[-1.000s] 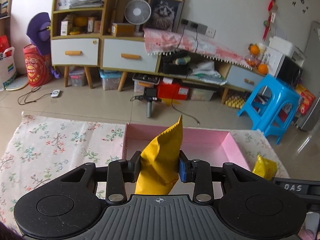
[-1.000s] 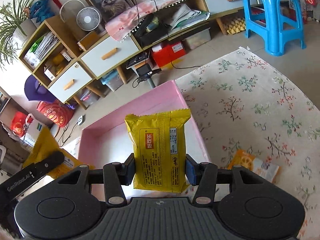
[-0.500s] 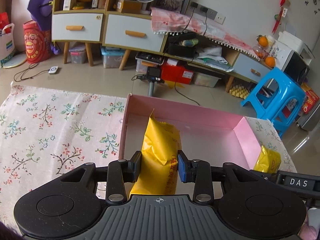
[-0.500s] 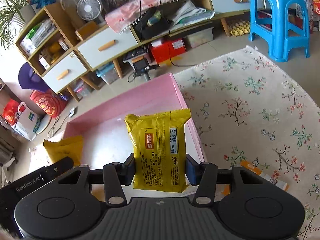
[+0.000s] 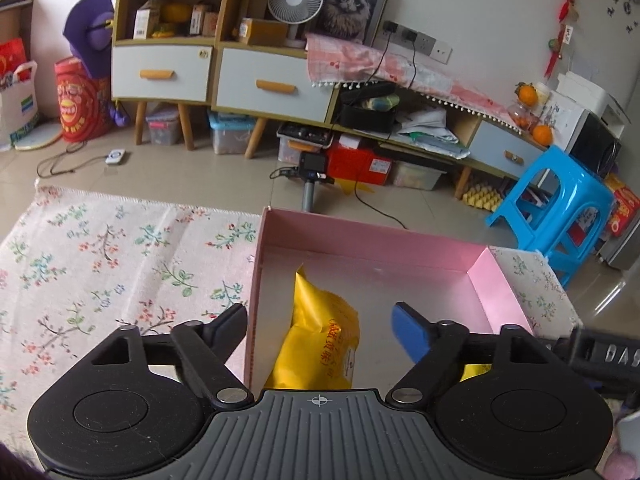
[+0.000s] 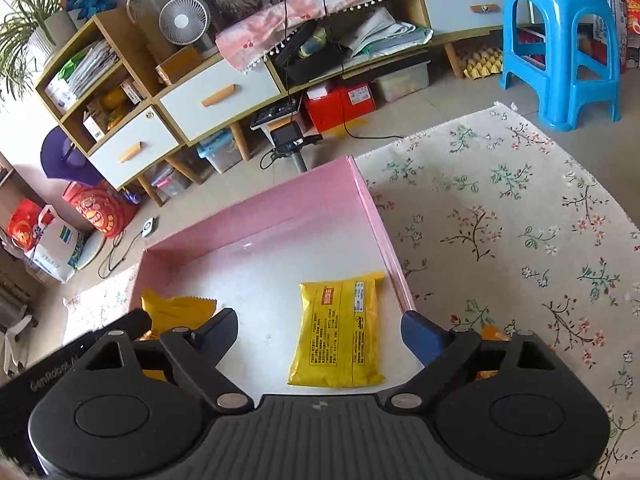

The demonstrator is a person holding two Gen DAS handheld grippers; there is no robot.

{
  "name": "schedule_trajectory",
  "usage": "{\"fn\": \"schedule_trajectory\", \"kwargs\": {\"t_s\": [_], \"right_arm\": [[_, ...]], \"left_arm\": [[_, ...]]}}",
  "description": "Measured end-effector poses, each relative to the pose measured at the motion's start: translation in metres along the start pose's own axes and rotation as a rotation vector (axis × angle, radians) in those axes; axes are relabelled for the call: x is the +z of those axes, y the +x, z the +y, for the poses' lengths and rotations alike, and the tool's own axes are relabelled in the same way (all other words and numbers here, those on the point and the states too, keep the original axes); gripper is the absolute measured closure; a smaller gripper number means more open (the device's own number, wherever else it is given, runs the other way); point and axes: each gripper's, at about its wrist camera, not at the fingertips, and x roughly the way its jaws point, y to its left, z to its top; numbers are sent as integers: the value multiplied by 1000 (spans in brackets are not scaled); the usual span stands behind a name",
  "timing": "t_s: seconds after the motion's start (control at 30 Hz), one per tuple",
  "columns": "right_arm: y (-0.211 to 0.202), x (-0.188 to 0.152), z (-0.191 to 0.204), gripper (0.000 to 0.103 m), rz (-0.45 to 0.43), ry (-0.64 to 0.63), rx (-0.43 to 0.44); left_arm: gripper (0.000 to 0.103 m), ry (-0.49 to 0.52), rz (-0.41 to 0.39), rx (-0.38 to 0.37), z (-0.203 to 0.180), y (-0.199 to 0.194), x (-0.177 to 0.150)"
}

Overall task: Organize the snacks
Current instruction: 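Carry both yellow packs into the pink box and release them, then grasp a yellow pastry packet with the left tool while the right tool grasps a white wrapper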

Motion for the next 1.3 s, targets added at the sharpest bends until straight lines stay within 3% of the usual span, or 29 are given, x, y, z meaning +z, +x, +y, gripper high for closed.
{"fn": "schedule_trajectory", "kwargs": {"t_s": [0.2,0.7,0.9,1.3], "right_arm": [[-15,4,-4,21,-17,10,-4],[-46,-13,7,15,27,-127,-25],[-53,-28,10,14,66,-161,-29],[-66,-63,8,14,153,-197,1]], "left_arm": [[15,13,24,5,-1,-16,0],[6,43,62,36,10,-70,-14],[5,47,86,31,24,-87,-36],[5,155,122,-9,49,-107,-77]]}}
